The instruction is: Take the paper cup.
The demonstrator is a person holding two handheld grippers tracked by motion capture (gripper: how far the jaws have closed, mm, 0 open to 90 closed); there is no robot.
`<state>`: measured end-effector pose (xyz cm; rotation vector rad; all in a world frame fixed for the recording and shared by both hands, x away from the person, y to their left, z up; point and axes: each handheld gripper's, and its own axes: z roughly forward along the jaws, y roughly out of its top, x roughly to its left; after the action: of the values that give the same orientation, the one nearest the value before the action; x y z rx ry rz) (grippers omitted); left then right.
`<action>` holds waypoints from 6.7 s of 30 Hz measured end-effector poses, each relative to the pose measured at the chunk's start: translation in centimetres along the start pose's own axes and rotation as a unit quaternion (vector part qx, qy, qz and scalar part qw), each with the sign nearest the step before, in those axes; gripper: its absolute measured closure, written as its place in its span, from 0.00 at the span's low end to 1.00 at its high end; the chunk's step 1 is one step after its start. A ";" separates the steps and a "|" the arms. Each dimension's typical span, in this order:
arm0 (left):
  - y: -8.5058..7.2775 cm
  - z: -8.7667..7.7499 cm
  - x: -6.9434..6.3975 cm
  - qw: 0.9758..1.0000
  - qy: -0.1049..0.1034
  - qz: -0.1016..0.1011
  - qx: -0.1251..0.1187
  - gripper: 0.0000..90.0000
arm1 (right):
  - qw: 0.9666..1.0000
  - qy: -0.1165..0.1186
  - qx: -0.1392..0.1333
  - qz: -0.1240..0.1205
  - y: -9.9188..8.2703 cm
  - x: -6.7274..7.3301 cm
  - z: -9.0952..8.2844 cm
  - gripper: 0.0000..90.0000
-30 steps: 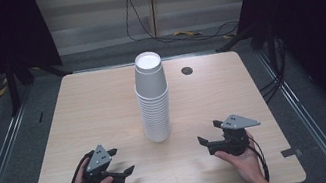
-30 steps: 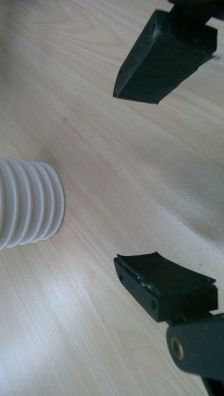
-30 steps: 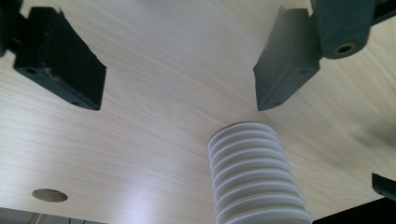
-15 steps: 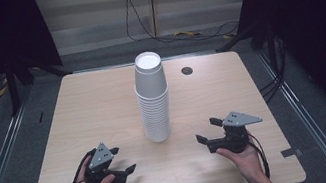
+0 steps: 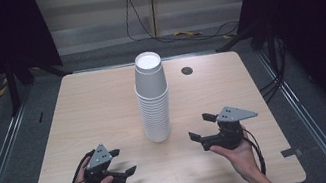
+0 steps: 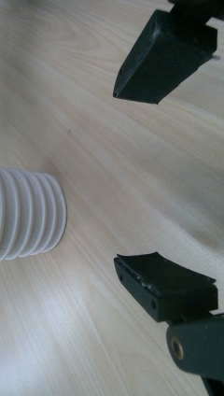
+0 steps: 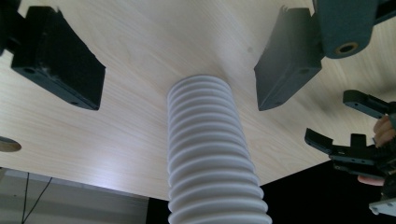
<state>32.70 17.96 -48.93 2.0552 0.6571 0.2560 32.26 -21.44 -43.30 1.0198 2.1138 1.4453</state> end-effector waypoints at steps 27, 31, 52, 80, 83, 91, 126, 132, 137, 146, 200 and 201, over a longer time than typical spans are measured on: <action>0.0 0.3 -0.4 1.000 -0.025 0.018 -0.004 0.18 | 0.997 0.050 -0.037 -0.036 8.3 1.4 0.0 0.15; 0.0 0.3 -0.5 1.000 -0.022 0.021 -0.001 0.18 | 0.997 0.051 -0.051 -0.038 9.7 1.1 -0.4 0.15; -0.1 0.5 -0.5 0.999 -0.016 0.032 0.005 0.18 | 0.991 0.089 -0.061 -0.083 16.9 2.1 1.5 0.15; 0.0 0.6 -0.8 0.999 -0.018 0.034 0.001 0.18 | 0.991 0.101 -0.011 -0.092 20.1 2.0 6.3 0.15; 0.0 0.5 -0.8 0.999 -0.019 0.038 0.005 0.18 | 0.991 0.103 -0.013 -0.089 20.1 2.0 6.4 0.15; 0.0 0.7 -0.8 0.999 -0.019 0.037 0.007 0.18 | 0.990 0.111 -0.007 -0.087 20.3 1.7 6.7 0.16; 0.0 0.9 -1.0 0.999 -0.022 0.037 0.012 0.18 | 0.988 0.115 -0.080 -0.063 21.5 1.5 5.6 0.23; 0.0 0.8 -0.9 0.999 -0.021 0.041 0.015 0.18 | 0.986 0.119 -0.098 -0.058 21.8 1.4 5.2 0.23; 0.0 0.9 -0.9 0.999 -0.017 0.034 0.012 0.18 | 0.985 0.123 -0.110 -0.046 22.0 1.3 5.0 0.23; 0.0 0.9 -0.9 0.999 -0.015 0.036 0.016 0.18 | 0.981 0.125 -0.138 -0.046 22.2 1.2 4.6 0.23; 0.0 0.5 -0.4 1.000 -0.007 0.028 0.011 0.18 | 0.973 0.104 -0.202 -0.033 22.8 -0.6 -0.2 0.23; 0.0 0.5 -0.4 1.000 -0.007 0.028 0.011 0.18 | 0.973 0.104 -0.202 -0.033 22.8 -0.6 -0.2 0.23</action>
<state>32.61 17.41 -49.19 2.0970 0.5956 0.2675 40.46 -17.33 -22.47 0.6603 1.8495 1.9145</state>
